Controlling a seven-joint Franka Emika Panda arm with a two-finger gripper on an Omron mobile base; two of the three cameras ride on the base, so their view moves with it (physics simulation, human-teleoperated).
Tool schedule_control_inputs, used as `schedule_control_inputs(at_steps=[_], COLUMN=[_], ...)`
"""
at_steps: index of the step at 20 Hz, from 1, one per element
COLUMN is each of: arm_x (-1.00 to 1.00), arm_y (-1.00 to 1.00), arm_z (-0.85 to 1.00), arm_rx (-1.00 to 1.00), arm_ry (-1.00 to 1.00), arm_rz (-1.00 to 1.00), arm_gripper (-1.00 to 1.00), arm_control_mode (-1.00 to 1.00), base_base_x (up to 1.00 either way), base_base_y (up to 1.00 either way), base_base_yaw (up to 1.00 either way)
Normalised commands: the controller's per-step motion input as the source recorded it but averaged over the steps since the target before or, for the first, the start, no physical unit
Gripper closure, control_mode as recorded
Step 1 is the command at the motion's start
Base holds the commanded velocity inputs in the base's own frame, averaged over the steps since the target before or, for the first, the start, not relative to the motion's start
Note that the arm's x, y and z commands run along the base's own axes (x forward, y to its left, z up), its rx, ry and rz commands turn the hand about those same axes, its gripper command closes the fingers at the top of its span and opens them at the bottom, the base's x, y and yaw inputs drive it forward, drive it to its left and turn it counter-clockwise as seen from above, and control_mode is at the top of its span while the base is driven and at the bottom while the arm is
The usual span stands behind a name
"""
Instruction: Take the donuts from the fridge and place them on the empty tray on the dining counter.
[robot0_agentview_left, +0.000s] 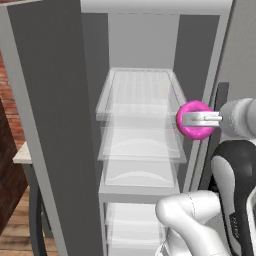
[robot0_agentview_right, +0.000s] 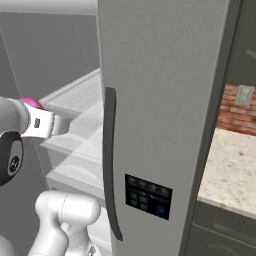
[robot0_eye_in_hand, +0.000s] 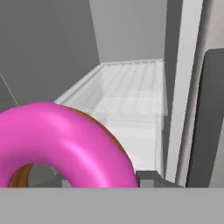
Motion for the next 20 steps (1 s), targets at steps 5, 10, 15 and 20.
schedule_control_inputs(at_steps=[5,10,15,20], arm_x=[-0.60,0.00,0.00,0.00], arm_y=[-0.18,0.00,0.00,0.00], arm_z=[0.27,0.00,0.00,0.00], arm_rx=[0.03,0.00,0.00,0.00], arm_ry=[-0.01,0.00,0.00,0.00], arm_rz=[0.00,0.00,0.00,0.00], arm_gripper=[1.00,1.00,1.00,1.00], arm_control_mode=[1.00,1.00,1.00,1.00], base_base_x=[-0.40,-1.00,-0.68,0.00], base_base_y=[-0.05,0.15,0.47,0.00], base_base_yaw=[0.00,0.00,0.55,1.00])
